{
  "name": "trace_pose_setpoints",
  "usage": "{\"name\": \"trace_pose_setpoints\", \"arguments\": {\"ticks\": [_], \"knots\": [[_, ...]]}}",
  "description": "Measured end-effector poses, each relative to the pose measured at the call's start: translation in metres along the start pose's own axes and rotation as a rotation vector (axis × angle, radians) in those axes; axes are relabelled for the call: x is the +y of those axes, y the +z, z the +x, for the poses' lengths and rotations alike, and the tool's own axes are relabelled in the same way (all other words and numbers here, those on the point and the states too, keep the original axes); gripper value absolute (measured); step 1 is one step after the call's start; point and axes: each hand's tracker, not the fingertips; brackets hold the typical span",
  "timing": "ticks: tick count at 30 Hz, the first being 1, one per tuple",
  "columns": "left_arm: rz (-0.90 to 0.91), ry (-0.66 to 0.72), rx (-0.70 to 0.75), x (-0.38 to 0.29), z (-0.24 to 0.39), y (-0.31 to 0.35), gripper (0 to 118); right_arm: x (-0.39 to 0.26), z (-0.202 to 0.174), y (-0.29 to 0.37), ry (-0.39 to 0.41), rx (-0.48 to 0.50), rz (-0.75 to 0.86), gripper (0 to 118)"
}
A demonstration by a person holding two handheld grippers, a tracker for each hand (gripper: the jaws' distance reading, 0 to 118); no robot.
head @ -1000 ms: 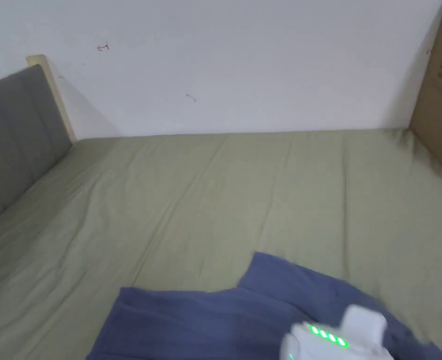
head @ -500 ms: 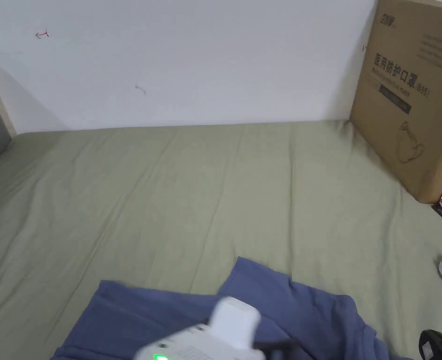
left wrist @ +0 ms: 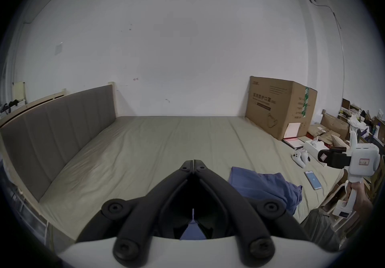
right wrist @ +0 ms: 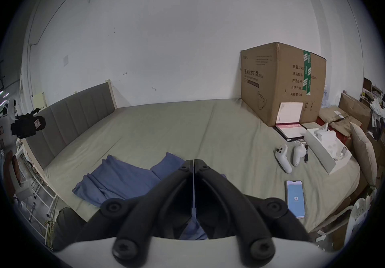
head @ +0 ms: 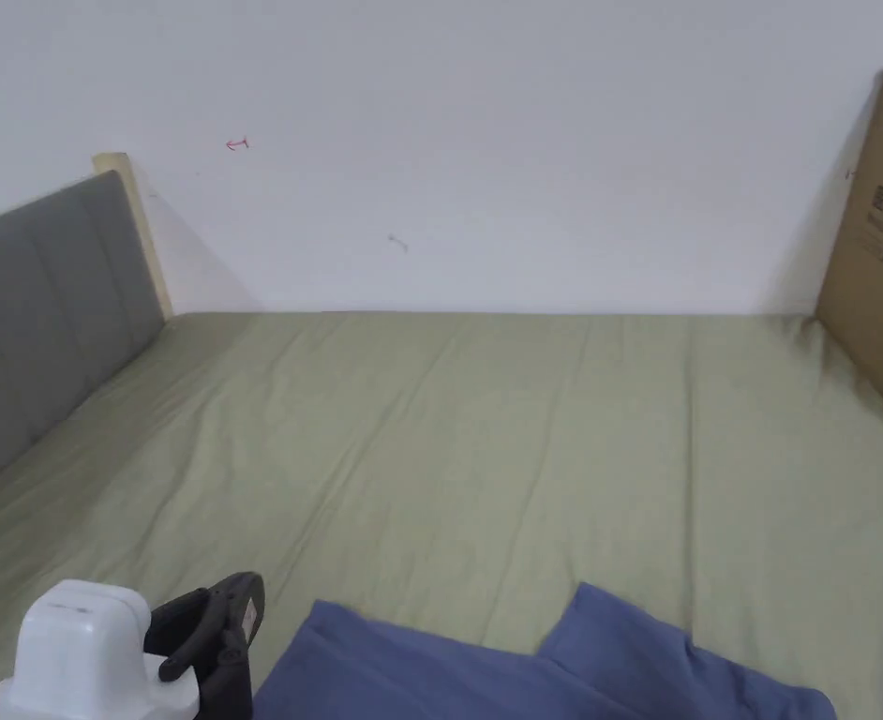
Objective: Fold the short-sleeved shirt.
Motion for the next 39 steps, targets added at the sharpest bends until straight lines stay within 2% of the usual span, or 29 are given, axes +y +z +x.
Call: {"name": "trace_pose_setpoints", "arguments": {"ticks": [11, 15, 18, 19, 21, 22, 28, 30, 32, 35, 37, 39], "knots": [[-0.093, 0.055, -0.009, -0.008, -0.02, -0.014, 0, -0.004, -0.011, -0.007, 0.02, 0.017, -0.022, 1], [-0.16, 0.118, -0.114, -0.012, -0.04, -0.047, 0, -0.01, -0.006, -0.008, 0.022, 0.021, -0.037, 1], [-0.259, 0.157, -0.13, -0.013, -0.056, -0.096, 0, -0.017, -0.002, -0.01, 0.011, 0.013, -0.06, 1], [-0.287, 0.168, -0.146, -0.015, -0.061, -0.114, 6, -0.019, 0.0, -0.011, 0.004, 0.011, -0.067, 1], [-0.389, 0.185, -0.169, -0.023, -0.071, -0.163, 51, -0.026, 0.006, -0.014, -0.02, 0.002, -0.092, 1], [-0.43, 0.182, -0.17, -0.029, -0.075, -0.184, 60, -0.028, 0.008, -0.016, -0.029, 0.0, -0.103, 1], [-0.663, 0.199, -0.134, -0.078, -0.087, -0.301, 60, -0.044, 0.025, -0.03, -0.067, -0.039, -0.179, 1], [-0.709, 0.137, -0.094, -0.095, -0.088, -0.324, 60, -0.047, 0.031, -0.032, -0.083, -0.05, -0.197, 1], [-0.752, 0.106, -0.069, -0.107, -0.087, -0.337, 60, -0.051, 0.037, -0.034, -0.096, -0.069, -0.212, 1], [-0.798, 0.137, -0.068, -0.123, -0.089, -0.351, 58, -0.055, 0.044, -0.037, -0.106, -0.087, -0.239, 1], [-0.793, 0.126, -0.066, -0.128, -0.086, -0.353, 55, -0.056, 0.046, -0.038, -0.109, -0.092, -0.25, 1], [-0.792, 0.102, -0.041, -0.128, -0.082, -0.354, 45, -0.057, 0.047, -0.037, -0.111, -0.097, -0.252, 1]]}}
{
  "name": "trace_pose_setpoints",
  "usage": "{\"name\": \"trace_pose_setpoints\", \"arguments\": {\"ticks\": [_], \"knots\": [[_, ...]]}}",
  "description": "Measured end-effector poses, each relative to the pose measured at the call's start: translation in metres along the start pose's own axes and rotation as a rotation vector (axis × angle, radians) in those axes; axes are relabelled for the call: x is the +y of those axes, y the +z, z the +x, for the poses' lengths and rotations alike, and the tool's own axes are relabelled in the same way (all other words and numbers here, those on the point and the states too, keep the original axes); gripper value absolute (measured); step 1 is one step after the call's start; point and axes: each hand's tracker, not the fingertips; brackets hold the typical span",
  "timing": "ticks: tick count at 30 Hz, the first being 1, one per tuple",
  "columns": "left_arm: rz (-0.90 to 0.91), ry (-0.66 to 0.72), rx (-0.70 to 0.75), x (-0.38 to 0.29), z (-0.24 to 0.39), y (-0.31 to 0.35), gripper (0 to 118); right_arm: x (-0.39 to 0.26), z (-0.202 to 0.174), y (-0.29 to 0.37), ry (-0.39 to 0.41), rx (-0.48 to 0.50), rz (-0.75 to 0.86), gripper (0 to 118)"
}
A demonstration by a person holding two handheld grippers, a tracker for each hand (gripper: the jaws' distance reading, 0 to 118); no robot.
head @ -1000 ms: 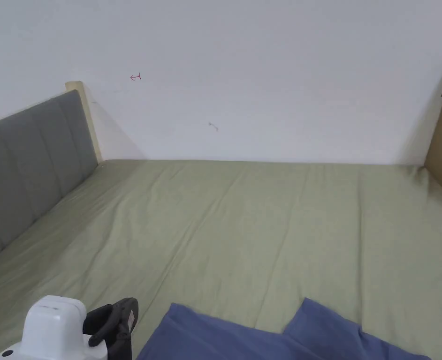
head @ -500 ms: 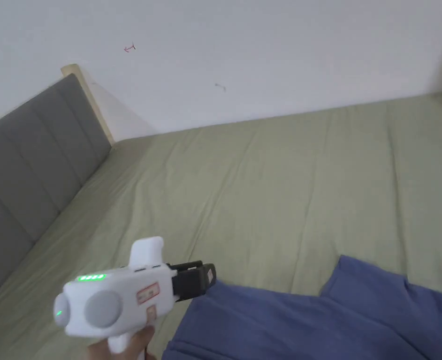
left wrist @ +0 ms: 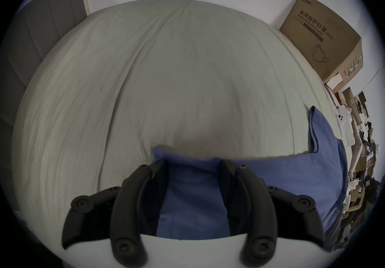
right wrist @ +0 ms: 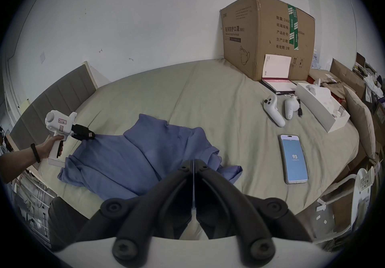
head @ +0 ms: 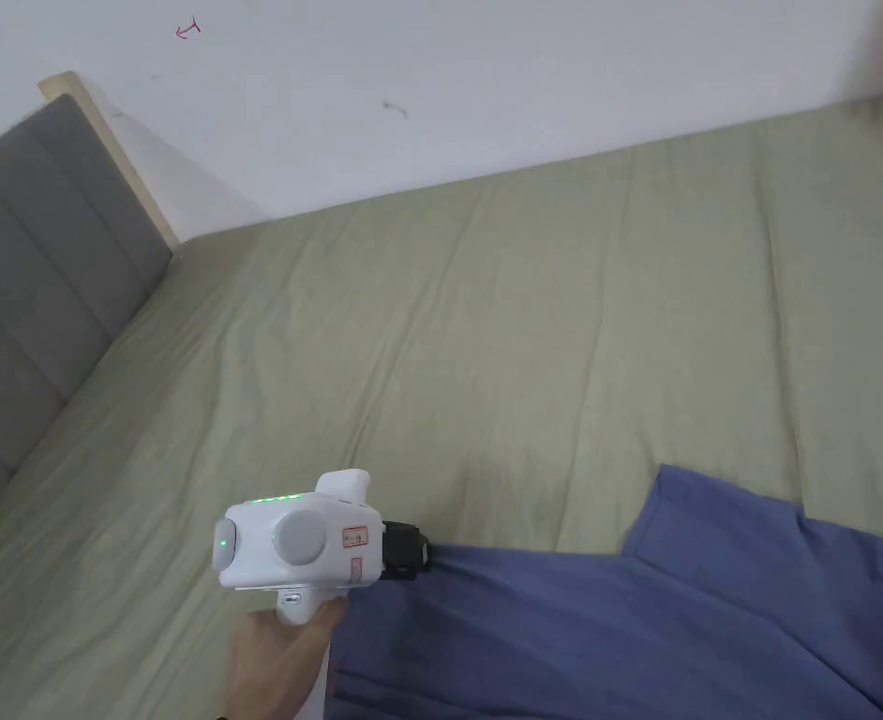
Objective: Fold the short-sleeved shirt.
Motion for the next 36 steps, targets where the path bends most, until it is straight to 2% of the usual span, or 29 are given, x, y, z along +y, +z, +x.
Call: {"name": "trace_pose_setpoints", "arguments": {"ticks": [1, 2, 3, 5, 7, 9, 10, 12, 13, 14, 16, 18, 20, 22, 23, 24, 25, 26, 28, 31, 33, 36], "knots": [[-0.007, -0.021, 0.016, 0.001, 0.004, 0.0, 35, -0.001, 0.0, 0.0, -0.001, -0.001, -0.003, 1], [-0.015, -0.053, 0.039, 0.0, 0.007, -0.001, 9, -0.002, 0.0, 0.0, -0.002, -0.001, -0.008, 1], [-0.016, -0.057, 0.027, 0.0, 0.009, -0.002, 1, -0.004, 0.0, 0.001, -0.006, 0.0, -0.013, 1], [-0.037, -0.026, -0.022, 0.0, 0.016, -0.008, 1, -0.008, 0.0, 0.002, -0.017, 0.002, -0.028, 1], [-0.038, -0.085, 0.057, -0.003, 0.023, -0.012, 1, -0.012, -0.001, 0.006, -0.03, -0.008, -0.044, 1], [-0.043, -0.071, 0.045, -0.001, 0.022, -0.013, 1, -0.015, -0.003, 0.007, -0.084, -0.027, -0.08, 2], [-0.047, -0.06, 0.039, 0.0, 0.019, -0.013, 1, -0.018, -0.004, 0.006, -0.131, -0.044, -0.112, 11], [-0.055, -0.001, 0.015, 0.002, 0.014, -0.012, 1, -0.03, -0.001, -0.001, -0.241, -0.009, -0.175, 66], [-0.055, 0.007, 0.012, 0.001, 0.016, -0.007, 1, -0.037, 0.0, -0.006, -0.304, 0.019, -0.188, 82], [-0.054, 0.007, 0.011, 0.0, 0.017, -0.007, 1, -0.043, 0.0, -0.01, -0.36, 0.032, -0.212, 84], [-0.05, 0.002, 0.012, -0.003, 0.02, -0.005, 1, -0.061, 0.007, -0.022, -0.468, 0.033, -0.25, 84], [-0.046, -0.008, 0.018, -0.003, 0.025, -0.002, 1, -0.071, 0.006, -0.037, -0.522, 0.022, -0.295, 84], [-0.047, -0.009, 0.018, -0.004, 0.026, -0.001, 1, -0.083, 0.009, -0.053, -0.555, 0.069, -0.319, 84], [-0.048, -0.008, 0.014, -0.002, 0.025, 0.0, 1, -0.086, 0.007, -0.068, -0.54, 0.065, -0.325, 80], [-0.048, -0.007, 0.01, -0.003, 0.025, 0.0, 1, -0.089, 0.004, -0.077, -0.509, 0.066, -0.329, 66], [-0.047, -0.005, 0.004, -0.004, 0.024, 0.002, 1, -0.091, 0.003, -0.085, -0.475, 0.031, -0.334, 47], [-0.042, 0.003, -0.002, -0.004, 0.022, 0.001, 1, -0.091, 0.004, -0.088, -0.437, -0.002, -0.348, 33], [-0.033, 0.012, -0.008, -0.005, 0.021, 0.003, 1, -0.091, 0.006, -0.087, -0.419, -0.022, -0.331, 23], [-0.003, 0.036, -0.027, -0.009, 0.019, 0.011, 1, -0.089, 0.007, -0.079, -0.459, 0.034, -0.321, 14], [0.15, 0.003, -0.05, -0.015, 0.019, 0.055, 1, -0.079, 0.007, -0.064, -0.456, 0.063, -0.269, 10], [0.245, 0.021, -0.123, -0.015, 0.011, 0.095, 1, -0.067, 0.001, -0.054, -0.405, 0.115, -0.219, 10], [0.394, 0.012, -0.143, -0.019, 0.007, 0.171, 1, -0.029, -0.014, -0.03, -0.297, 0.153, -0.117, 9]]}}
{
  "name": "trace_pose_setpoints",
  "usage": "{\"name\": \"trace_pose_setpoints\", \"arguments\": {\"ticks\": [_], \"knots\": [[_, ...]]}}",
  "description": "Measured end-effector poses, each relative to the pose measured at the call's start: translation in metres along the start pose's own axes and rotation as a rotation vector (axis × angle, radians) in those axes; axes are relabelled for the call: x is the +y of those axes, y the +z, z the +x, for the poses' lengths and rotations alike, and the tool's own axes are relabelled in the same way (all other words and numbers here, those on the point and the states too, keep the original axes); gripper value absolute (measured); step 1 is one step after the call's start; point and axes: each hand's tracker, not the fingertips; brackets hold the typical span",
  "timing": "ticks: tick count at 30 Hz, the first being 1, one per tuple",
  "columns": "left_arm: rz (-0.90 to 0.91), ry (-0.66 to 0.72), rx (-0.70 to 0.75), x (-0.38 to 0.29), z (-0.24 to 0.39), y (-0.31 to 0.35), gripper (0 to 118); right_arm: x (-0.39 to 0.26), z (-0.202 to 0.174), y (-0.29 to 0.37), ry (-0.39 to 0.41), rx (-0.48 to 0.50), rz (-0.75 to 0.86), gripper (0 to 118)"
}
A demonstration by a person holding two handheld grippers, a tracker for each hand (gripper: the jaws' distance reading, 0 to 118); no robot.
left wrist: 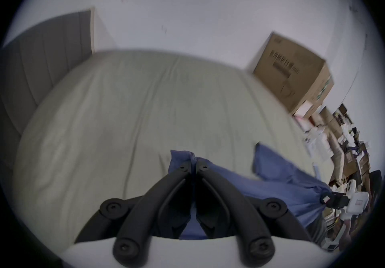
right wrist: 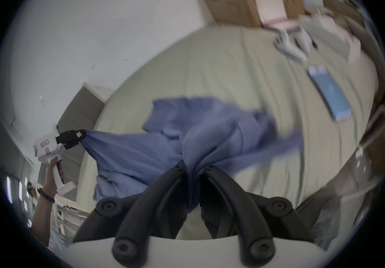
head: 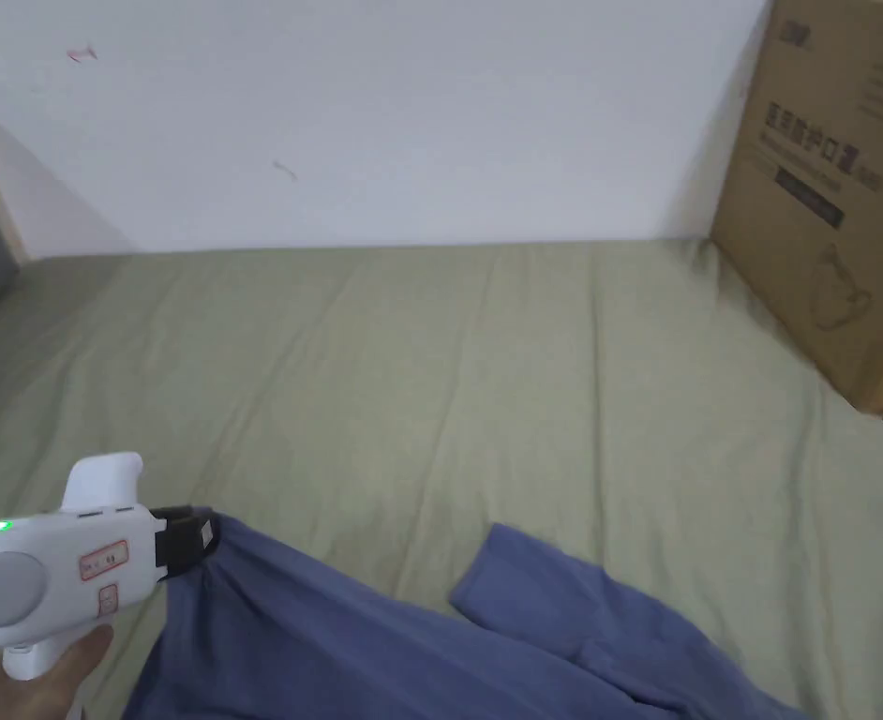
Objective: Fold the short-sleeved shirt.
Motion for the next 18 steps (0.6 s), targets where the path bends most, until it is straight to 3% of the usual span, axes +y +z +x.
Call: {"name": "trace_pose_setpoints", "arguments": {"ticks": [3, 8, 11, 18], "knots": [[0.143, -0.004, 0.011, 0.029, 0.004, 0.071, 1, 0.037, -0.025, 0.03, 0.108, 0.043, 0.09, 9], [0.326, -0.042, 0.016, 0.066, 0.011, 0.162, 1, 0.102, -0.052, 0.069, 0.198, 0.109, 0.241, 9], [0.409, -0.018, -0.009, 0.085, 0.019, 0.193, 1, 0.141, -0.079, 0.08, 0.28, 0.122, 0.309, 9], [0.524, -0.034, 0.023, 0.148, 0.037, 0.216, 1, 0.245, -0.13, 0.081, 0.365, 0.161, 0.402, 9]]}}
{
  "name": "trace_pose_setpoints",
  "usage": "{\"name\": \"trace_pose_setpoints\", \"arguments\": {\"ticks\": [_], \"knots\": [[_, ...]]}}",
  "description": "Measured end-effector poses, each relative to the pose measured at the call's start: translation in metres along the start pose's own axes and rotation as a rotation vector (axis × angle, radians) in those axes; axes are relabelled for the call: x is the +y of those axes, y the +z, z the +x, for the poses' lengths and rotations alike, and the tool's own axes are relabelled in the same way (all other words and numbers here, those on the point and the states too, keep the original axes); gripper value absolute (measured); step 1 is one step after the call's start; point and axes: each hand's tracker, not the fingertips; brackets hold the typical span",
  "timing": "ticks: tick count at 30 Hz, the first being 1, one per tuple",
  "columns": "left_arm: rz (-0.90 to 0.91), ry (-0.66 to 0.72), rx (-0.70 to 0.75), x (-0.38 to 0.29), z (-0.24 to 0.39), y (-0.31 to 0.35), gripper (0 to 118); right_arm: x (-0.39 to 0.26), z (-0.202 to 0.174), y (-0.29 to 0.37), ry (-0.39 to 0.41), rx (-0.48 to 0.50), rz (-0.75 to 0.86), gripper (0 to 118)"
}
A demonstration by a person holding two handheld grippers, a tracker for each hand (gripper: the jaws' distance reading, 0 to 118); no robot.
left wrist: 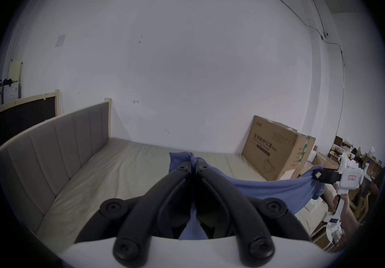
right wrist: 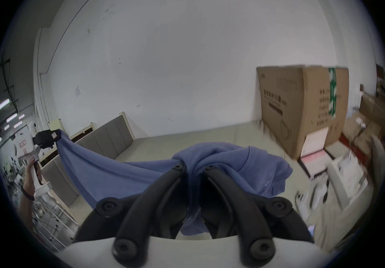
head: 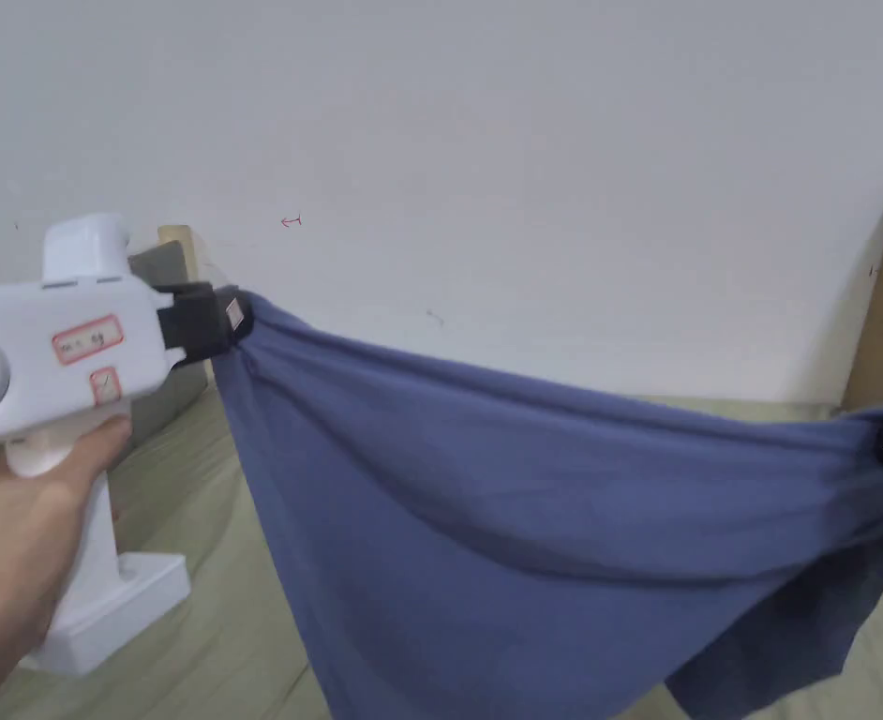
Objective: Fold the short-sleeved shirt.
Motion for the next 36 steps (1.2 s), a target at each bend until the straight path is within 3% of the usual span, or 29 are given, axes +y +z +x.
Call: {"name": "trace_pose_setpoints", "arguments": {"ticks": [7, 12, 20, 25, 28, 32, 36], "knots": [[0.036, -0.006, 0.039, 0.037, 0.002, -0.06, 1, 0.073, 0.0, -0.066, 0.079, -0.028, 0.025, 9], [0.028, 0.0, 0.091, 0.047, -0.002, -0.112, 1, 0.105, 0.001, -0.116, 0.079, -0.052, 0.029, 9], [0.006, 0.002, 0.105, 0.022, -0.004, -0.165, 1, 0.101, 0.0, -0.176, 0.092, -0.11, 0.007, 9], [-0.128, 0.017, 0.101, -0.046, -0.019, -0.18, 1, 0.034, 0.027, -0.202, 0.055, -0.128, -0.124, 9], [-0.219, 0.093, 0.098, -0.114, -0.029, -0.17, 1, -0.033, 0.045, -0.203, 0.03, -0.125, -0.204, 9], [-0.363, 0.163, 0.081, -0.218, -0.039, -0.14, 1, -0.143, 0.069, -0.179, -0.123, -0.124, -0.322, 9], [-0.491, 0.227, 0.079, -0.292, -0.044, -0.083, 1, -0.232, 0.09, -0.128, -0.177, -0.156, -0.442, 9]]}}
